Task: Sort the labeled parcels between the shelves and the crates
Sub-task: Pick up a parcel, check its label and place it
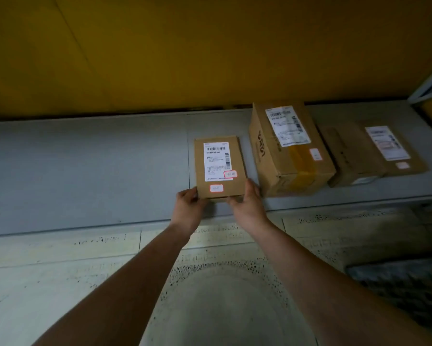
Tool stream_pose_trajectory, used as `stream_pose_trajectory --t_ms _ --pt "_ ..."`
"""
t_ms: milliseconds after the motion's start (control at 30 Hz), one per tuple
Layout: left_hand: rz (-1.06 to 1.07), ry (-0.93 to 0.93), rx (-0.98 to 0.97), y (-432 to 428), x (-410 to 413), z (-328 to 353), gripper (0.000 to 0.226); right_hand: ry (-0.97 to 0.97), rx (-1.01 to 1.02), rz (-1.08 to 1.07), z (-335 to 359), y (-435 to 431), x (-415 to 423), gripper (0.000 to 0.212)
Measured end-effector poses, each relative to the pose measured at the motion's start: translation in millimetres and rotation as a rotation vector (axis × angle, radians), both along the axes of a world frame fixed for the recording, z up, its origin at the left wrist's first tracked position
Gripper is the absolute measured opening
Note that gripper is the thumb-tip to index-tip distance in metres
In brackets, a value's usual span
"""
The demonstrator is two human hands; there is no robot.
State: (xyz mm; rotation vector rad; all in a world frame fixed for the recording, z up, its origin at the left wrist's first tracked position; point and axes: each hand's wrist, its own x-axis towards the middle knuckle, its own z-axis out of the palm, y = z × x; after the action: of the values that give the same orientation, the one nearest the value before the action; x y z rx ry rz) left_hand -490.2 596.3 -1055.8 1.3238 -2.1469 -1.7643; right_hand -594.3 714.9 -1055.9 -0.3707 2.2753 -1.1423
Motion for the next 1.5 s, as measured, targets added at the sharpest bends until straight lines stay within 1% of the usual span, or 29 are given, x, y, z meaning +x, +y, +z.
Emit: stream_pose_trajectory --t_ms 33,67,100,133,167,200,300,367,467,600,667,767,1067,1500 --pt "0.039 0.035 0.033 6 3 12 0.021 -0.03 -0.039 -0.045 5 2 3 0.056" --pt "0.086 0.058 0.061 11 7 22 0.022 -0.049 -0.078 -0.085 11 4 7 0.043" --pt "0.142 0.081 0.072 15 12 30 0.028 -0.047 -0.105 -0.119 18 6 10 0.03" --pt "0.192 0.112 0.058 18 17 40 0.03 -0.029 -0.125 -0.148 25 8 14 0.02" --pt "0.229 0.137 0.044 18 23 49 0.031 -0.009 -0.152 -0.177 34 9 18 0.018" --pt "0.246 0.174 0.039 19 30 59 0.029 0.004 -0.191 -0.208 44 10 22 0.021" --pt "0.313 0.311 0.103 12 46 86 0.028 -0.022 -0.344 -0.262 81 12 35 0.045" --pt "0.327 0.411 0.147 6 58 107 0.038 -0.042 -0.463 -0.244 104 18 42 0.05" --pt "0.245 0.44 0.13 5 80 133 0.055 -0.071 -0.53 -0.137 131 37 54 0.051" --pt "0.146 0.448 0.128 11 101 141 0.052 -0.061 -0.511 0.024 139 60 64 0.057" --pt "0.099 0.445 0.114 10 103 138 0.051 -0.031 -0.473 0.071 138 62 58 0.06" --pt "0.083 0.471 0.089 4 99 139 0.05 -0.009 -0.478 0.105 136 60 49 0.062" --pt "0.12 0.473 0.093 -2 98 132 0.052 -0.017 -0.509 0.068 129 49 50 0.061" --pt "0.109 0.514 0.086 2 89 122 0.052 -0.022 -0.511 0.024 121 53 48 0.057"
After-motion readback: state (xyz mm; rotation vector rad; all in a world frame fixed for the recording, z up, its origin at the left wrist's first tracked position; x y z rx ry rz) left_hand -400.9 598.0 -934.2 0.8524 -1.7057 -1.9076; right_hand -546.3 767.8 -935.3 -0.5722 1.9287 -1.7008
